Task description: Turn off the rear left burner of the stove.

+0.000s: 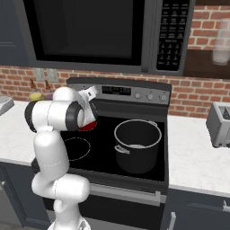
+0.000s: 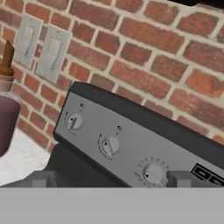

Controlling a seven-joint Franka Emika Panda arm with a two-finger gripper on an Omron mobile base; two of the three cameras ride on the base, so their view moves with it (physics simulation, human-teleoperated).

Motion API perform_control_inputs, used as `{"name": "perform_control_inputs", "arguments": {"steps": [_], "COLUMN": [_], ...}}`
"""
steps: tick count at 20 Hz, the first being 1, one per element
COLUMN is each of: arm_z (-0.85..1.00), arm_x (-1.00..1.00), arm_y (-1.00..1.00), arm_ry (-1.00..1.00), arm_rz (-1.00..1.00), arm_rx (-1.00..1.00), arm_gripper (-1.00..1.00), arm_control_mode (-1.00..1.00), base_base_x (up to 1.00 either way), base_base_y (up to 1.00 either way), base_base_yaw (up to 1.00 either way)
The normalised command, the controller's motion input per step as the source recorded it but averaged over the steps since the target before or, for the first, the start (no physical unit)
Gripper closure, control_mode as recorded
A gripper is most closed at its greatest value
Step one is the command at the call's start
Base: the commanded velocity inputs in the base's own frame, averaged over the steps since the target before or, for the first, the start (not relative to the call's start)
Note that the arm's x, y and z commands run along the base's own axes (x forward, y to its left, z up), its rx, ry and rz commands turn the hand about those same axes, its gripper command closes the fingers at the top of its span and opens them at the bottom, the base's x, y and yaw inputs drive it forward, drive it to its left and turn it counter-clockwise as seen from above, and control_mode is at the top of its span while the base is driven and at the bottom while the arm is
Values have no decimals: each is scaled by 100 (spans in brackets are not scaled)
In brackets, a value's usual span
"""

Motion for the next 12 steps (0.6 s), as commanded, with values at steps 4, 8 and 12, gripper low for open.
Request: {"name": "perform_control_inputs", "arguments": {"steps": [4, 8, 12], "arm_z": [-26, -27, -18], "arm_x": [0, 0, 3], "arm_y": [6, 25, 35], "arm_ry": [-5, -8, -16], "arm_rz": [0, 0, 0], "arm_rx": [-8, -11, -13], "arm_gripper": [-100, -100, -100], "arm_control_mode": [-100, -100, -100], "base_base_x": [0, 0, 0], "base_base_y": [0, 0, 0], "base_base_yaw": [0, 0, 0]}}
